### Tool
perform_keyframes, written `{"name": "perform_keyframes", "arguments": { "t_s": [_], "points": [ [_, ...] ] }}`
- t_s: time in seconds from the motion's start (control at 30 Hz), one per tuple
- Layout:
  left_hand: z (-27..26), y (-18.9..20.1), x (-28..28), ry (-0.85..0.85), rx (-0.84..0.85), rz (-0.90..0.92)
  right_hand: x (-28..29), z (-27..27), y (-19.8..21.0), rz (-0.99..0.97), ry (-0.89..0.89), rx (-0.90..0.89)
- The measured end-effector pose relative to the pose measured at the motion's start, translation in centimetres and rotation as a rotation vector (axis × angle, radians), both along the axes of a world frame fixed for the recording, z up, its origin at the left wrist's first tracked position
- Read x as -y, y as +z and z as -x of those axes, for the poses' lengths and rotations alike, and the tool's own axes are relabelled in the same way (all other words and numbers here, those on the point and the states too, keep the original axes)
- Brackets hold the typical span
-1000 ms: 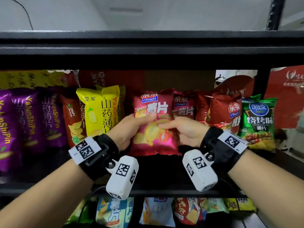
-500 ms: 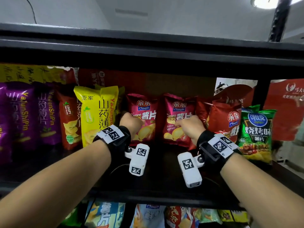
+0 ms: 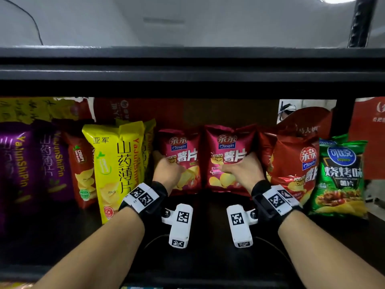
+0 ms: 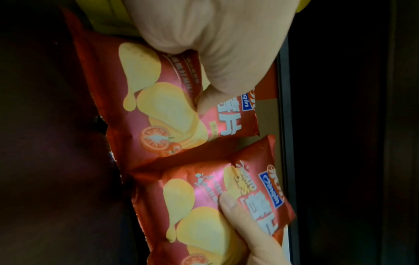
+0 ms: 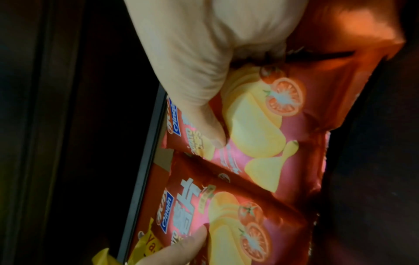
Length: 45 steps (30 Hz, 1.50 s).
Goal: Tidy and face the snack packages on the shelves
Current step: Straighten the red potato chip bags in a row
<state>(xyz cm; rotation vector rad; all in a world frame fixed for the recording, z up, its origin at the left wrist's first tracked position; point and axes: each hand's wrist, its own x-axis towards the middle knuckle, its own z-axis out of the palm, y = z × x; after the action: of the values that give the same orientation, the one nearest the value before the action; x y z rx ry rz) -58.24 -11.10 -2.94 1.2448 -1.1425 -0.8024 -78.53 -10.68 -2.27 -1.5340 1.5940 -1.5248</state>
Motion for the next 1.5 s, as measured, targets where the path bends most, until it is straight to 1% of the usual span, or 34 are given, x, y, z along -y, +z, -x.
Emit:
{"name": "perform_keyframes", "arguments": {
  "t_s": [0.1, 0.17, 0.27, 0.33, 0.4, 0.47, 0.5, 0.53, 0.57, 0.67, 0.73, 0.8, 0.87, 0.9, 0.93, 1.03, 1.2, 1.3, 1.37, 1.43, 1.5],
  "points": [
    [0.1, 0.0, -0.1, 0.123, 0.048, 0.126, -0.9, 0.5, 0.4, 0.041, 0.001, -0.056],
    [0.3, 0.1, -0.2, 0.139, 0.066, 0.234, -2.1, 0.5, 0.9, 0.073, 0.012, -0.109],
    [0.3, 0.2, -0.3, 0.189, 0.122, 0.278, -3.5, 0.1, 1.5, 0.089, 0.081, -0.188],
    [0.1, 0.2, -0.4, 0.275, 0.174, 0.333, -3.8, 0.0, 1.7, 0.101, 0.106, -0.191],
    [-0.3, 0.2, -0.8, 0.366, 0.217, 0.433, -3.8, 0.2, 1.7, 0.114, 0.124, -0.168],
    [-0.6, 0.4, -1.5, 0.414, 0.256, 0.554, -3.8, 0.6, 1.7, 0.135, 0.139, -0.116],
    [-0.5, 0.4, -1.9, 0.393, 0.258, 0.605, -3.8, 0.7, 1.7, 0.149, 0.149, -0.087],
    [-0.3, 0.5, -2.3, 0.334, 0.237, 0.641, -3.8, 0.7, 1.7, 0.161, 0.173, -0.062],
    [0.0, 0.5, -2.8, 0.230, 0.174, 0.651, -3.8, 0.7, 1.7, 0.163, 0.219, -0.034],
    [1.2, 0.5, -3.6, -0.164, -0.065, 0.555, -4.0, 0.1, 1.4, 0.119, 0.477, 0.106],
    [1.7, 0.2, -3.8, -0.364, -0.139, 0.507, -4.1, -0.1, 1.3, 0.114, 0.615, 0.213],
    [1.8, -0.2, -3.8, -0.499, -0.161, 0.485, -4.1, -0.2, 1.3, 0.142, 0.666, 0.353],
    [1.8, -0.3, -4.0, -0.539, -0.171, 0.483, -3.9, -0.1, 1.2, 0.171, 0.647, 0.494],
    [1.9, -0.3, -4.1, -0.533, -0.161, 0.492, -3.8, 0.0, 1.2, 0.192, 0.623, 0.509],
    [2.0, -0.3, -4.1, -0.526, -0.149, 0.506, -3.6, 0.0, 1.0, 0.213, 0.596, 0.471],
    [2.2, -0.2, -4.3, -0.498, -0.168, 0.512, -3.4, 0.0, 0.7, 0.274, 0.498, 0.265],
    [2.2, 0.0, -4.4, -0.453, -0.220, 0.460, -3.0, 0.0, 0.4, 0.277, 0.366, 0.149],
    [2.1, 0.0, -4.3, -0.487, -0.199, 0.436, -3.0, 0.0, 0.4, 0.274, 0.337, 0.117],
    [1.5, 0.0, -4.2, -0.598, -0.132, 0.367, -2.9, 0.1, 0.5, 0.258, 0.333, 0.159],
    [0.9, -0.2, -4.0, -0.747, 0.024, 0.231, -2.6, 0.3, 0.6, 0.237, 0.319, 0.235],
    [0.7, -0.5, -3.9, -0.826, 0.166, 0.131, -2.4, 0.3, 0.6, 0.215, 0.287, 0.297]
  ]
}}
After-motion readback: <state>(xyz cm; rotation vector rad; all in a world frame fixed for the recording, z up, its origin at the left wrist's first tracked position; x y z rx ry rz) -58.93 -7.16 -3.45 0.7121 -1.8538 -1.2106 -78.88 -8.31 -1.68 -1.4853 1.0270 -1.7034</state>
